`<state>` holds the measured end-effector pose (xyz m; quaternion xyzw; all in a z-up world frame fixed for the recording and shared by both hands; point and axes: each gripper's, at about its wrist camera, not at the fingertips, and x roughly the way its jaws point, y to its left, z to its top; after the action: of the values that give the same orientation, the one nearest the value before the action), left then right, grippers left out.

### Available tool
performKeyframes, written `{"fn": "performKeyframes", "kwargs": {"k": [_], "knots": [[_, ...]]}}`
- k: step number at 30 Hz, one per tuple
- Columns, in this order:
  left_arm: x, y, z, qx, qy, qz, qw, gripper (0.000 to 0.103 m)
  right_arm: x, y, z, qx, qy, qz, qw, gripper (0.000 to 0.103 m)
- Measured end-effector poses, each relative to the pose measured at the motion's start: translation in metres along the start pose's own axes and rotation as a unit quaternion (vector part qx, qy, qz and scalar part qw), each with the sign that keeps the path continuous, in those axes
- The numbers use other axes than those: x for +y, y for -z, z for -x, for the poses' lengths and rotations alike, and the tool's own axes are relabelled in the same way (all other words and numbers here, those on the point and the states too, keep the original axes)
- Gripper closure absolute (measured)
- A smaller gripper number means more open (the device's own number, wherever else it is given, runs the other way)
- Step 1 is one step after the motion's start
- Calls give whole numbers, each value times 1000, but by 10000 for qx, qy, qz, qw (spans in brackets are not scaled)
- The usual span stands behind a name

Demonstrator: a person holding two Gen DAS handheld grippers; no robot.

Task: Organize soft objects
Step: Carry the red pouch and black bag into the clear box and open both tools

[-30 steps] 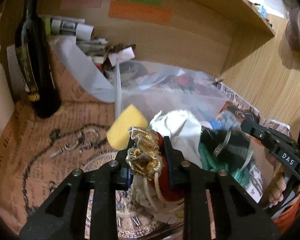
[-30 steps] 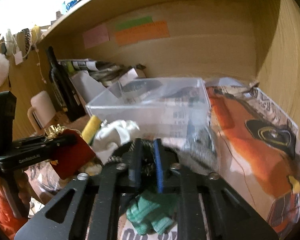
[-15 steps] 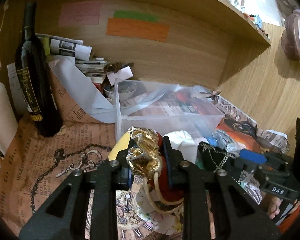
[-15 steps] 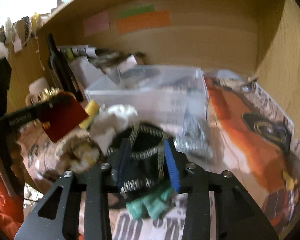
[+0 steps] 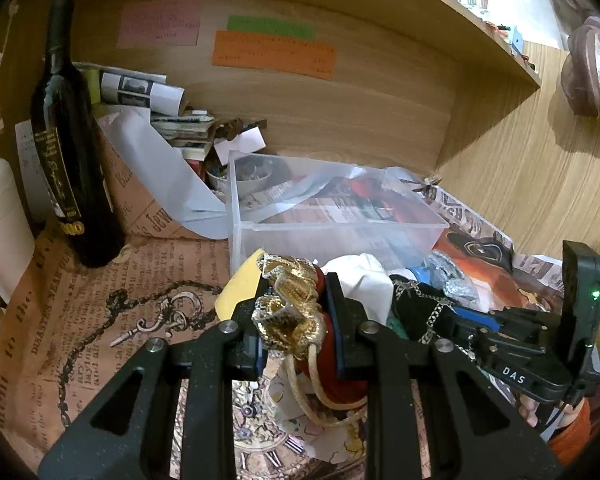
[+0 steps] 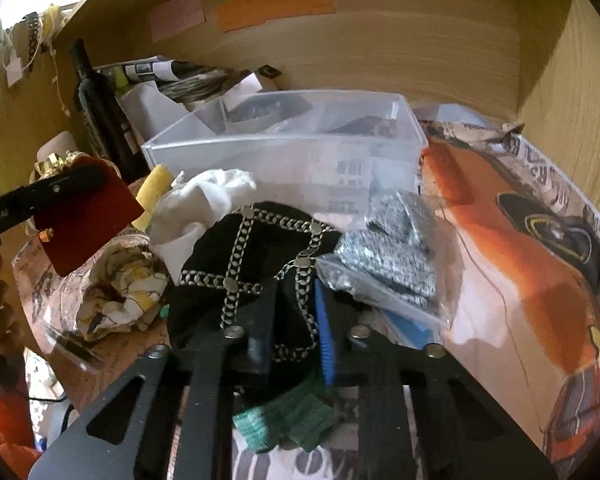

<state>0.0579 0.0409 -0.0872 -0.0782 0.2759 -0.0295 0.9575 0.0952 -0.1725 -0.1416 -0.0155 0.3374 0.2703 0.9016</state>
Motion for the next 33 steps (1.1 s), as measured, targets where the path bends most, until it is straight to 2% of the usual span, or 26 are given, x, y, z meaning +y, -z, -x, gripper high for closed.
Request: {"fn": "performKeyframes", "kwargs": {"k": [12,16,21,27,33], "knots": [[-6,-42,-2,-340,-17,-190,9992,79,13,-50,36,-904,-120,318,9953,92],[-6,-61,-13,-353,16,-165,9992,79,14,-74,45,-1278,-13,442,9908,92],[-4,-82,-29,-319,-52,-137,9994,79,8,-102,47,-1543,60,500,9867,92],[1,-101,-54,-174,-141,-131,9997,79,0,-124,38,-1650,200,509,9848,92],[4,-114,-88,110,-174,-131,9997,79,-12,-140,9,-1430,331,485,9880,92]]}}
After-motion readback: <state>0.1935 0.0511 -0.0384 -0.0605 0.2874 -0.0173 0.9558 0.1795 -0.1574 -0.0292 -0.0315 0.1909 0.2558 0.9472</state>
